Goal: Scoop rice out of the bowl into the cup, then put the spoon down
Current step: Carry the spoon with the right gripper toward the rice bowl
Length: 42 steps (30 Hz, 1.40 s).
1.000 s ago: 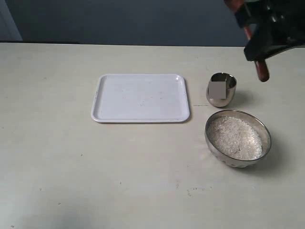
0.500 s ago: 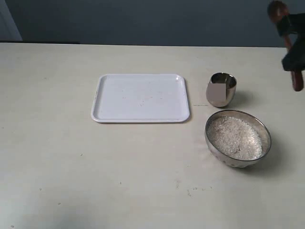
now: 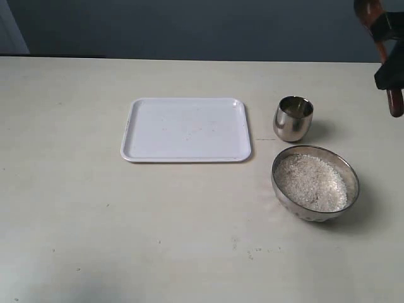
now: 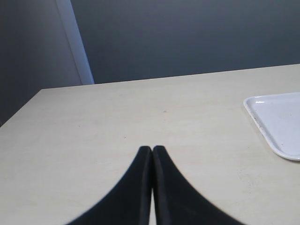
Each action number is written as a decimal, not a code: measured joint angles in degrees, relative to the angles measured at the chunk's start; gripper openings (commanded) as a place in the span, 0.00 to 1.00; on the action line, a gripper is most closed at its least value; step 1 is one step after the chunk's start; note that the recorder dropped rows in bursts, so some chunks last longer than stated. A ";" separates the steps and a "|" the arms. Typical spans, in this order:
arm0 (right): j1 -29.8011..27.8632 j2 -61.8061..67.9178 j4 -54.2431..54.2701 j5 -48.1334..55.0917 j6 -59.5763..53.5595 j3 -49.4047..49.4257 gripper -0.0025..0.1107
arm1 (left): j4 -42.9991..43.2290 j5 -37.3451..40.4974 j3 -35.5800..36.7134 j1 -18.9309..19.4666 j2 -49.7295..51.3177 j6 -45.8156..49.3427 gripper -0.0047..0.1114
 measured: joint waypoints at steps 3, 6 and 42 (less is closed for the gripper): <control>0.00 -0.42 3.88 0.00 -1.15 0.00 0.01 | 0.00 0.00 0.00 0.00 0.00 0.00 0.04; 0.00 -1.71 7.91 0.00 -3.05 0.00 0.01 | 0.00 0.00 0.00 0.00 0.00 0.00 0.04; 23.49 -17.58 -35.79 -18.54 13.15 19.86 0.01 | 0.00 0.00 0.00 0.00 0.00 0.00 0.04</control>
